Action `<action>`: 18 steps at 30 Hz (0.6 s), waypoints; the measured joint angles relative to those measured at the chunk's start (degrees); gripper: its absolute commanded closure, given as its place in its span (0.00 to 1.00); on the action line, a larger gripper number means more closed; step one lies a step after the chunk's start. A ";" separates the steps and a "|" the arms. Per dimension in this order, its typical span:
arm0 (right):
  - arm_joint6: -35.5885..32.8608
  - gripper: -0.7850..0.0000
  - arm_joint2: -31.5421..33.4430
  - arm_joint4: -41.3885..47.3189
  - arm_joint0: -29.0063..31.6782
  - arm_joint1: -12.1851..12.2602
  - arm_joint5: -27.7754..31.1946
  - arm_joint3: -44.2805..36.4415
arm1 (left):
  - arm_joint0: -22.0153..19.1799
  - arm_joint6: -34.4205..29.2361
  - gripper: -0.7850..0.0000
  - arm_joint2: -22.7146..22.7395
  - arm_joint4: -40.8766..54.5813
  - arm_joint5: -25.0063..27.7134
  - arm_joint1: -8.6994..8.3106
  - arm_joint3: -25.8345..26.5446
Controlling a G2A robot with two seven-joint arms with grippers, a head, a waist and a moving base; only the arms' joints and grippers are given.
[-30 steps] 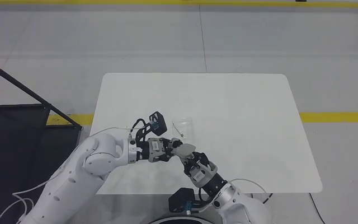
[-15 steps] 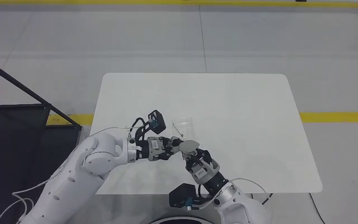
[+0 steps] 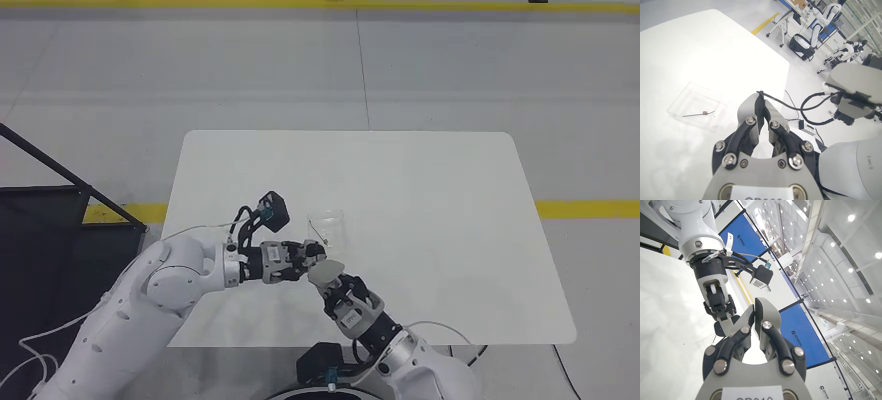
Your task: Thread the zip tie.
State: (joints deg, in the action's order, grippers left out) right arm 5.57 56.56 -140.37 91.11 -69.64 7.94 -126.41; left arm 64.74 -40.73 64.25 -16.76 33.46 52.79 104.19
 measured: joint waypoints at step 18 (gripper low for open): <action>-0.72 1.00 -0.73 -1.25 -0.76 0.15 3.93 -0.11 | 0.30 0.08 1.00 2.17 7.16 0.10 -0.03 -1.65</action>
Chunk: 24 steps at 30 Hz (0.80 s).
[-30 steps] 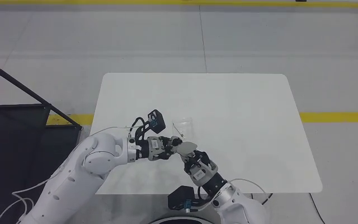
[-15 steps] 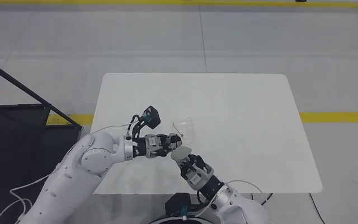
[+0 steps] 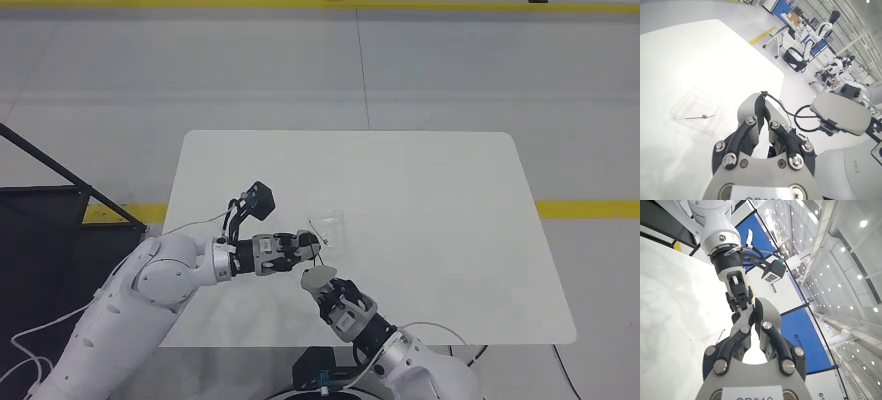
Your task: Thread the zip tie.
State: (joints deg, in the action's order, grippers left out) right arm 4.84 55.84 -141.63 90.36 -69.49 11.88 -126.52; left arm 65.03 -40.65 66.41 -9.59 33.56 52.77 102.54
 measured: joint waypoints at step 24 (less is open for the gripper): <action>0.26 1.00 0.02 0.37 -0.08 0.28 1.67 -0.19 | -0.96 -2.23 1.00 0.49 3.91 0.78 0.22 -1.59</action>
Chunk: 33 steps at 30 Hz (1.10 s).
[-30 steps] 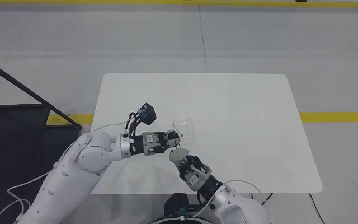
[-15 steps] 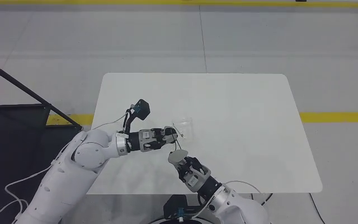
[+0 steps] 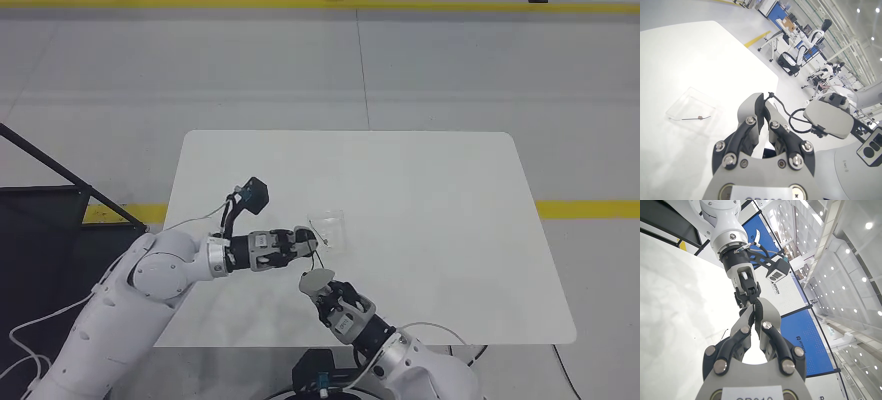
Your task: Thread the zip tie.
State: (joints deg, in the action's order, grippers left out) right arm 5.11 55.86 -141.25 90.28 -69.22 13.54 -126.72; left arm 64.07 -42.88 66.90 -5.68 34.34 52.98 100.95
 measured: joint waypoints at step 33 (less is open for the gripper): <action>-5.14 1.00 0.51 2.72 -0.31 -0.87 -9.36 1.00 | 3.30 4.59 1.00 -1.75 -15.17 0.92 0.43 6.42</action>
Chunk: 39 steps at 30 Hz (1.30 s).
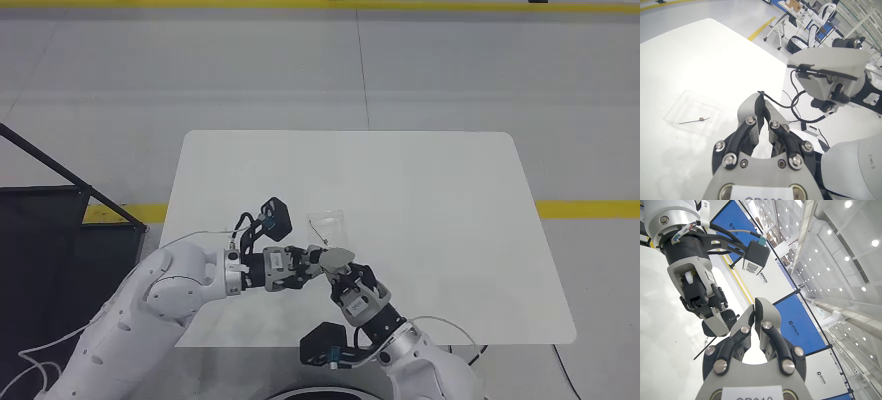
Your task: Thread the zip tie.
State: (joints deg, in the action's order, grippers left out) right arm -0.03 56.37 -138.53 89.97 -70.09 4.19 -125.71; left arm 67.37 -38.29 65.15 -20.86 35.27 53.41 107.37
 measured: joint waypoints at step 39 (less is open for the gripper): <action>6.46 0.53 1.98 0.13 1.99 1.00 6.32 -1.66 | -0.44 -0.58 1.00 3.65 11.13 -1.23 0.03 -3.36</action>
State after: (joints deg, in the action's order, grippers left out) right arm 6.43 58.35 -138.41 91.97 -69.09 10.50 -127.37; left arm 66.93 -38.87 68.80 -9.73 34.03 53.44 104.01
